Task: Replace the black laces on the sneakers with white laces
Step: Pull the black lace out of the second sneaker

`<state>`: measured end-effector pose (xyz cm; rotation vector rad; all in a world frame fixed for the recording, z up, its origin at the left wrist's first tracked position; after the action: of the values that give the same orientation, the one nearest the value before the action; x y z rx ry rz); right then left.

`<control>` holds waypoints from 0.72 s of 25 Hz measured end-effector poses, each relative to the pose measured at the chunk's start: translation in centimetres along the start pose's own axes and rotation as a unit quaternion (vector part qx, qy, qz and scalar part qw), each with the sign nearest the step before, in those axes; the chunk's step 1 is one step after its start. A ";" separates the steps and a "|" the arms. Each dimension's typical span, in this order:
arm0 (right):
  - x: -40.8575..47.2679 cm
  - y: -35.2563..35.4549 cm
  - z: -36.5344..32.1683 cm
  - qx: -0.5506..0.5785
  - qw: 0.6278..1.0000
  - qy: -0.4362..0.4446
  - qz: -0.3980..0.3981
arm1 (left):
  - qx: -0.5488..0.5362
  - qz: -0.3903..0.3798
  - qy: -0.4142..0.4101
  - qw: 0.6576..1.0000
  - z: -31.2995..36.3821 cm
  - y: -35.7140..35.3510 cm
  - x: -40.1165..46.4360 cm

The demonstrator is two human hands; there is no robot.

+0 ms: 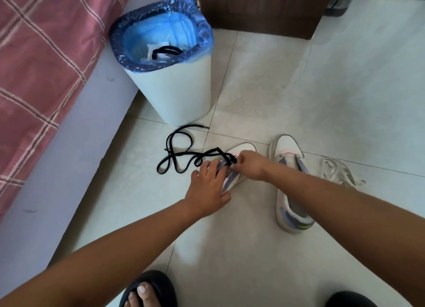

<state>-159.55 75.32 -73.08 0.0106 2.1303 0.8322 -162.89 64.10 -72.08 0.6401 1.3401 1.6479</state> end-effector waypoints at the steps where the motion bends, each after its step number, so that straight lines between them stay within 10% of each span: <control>1: 0.1 0.0 -0.2 -0.049 0.998 0.013 0.036 | -0.003 0.013 -0.006 1.000 0.0 0.0 0.0; 18: 0.3 0.2 -0.1 -0.167 0.970 0.165 0.067 | -0.009 0.064 0.069 0.995 0.5 0.2 -0.5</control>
<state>-159.89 75.51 -73.15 -0.1733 2.2844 1.3435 -162.28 63.89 -71.63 0.6223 1.4062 1.8346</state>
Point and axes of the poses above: each hand's wrist, its own x-axis towards the middle knuckle, its own y-axis out of the back of the hand, z = x × y, the point moved 8 cm from there along x, towards the middle knuckle, and after that the axes turned 8 degrees about -x, right-handed, at the moved point
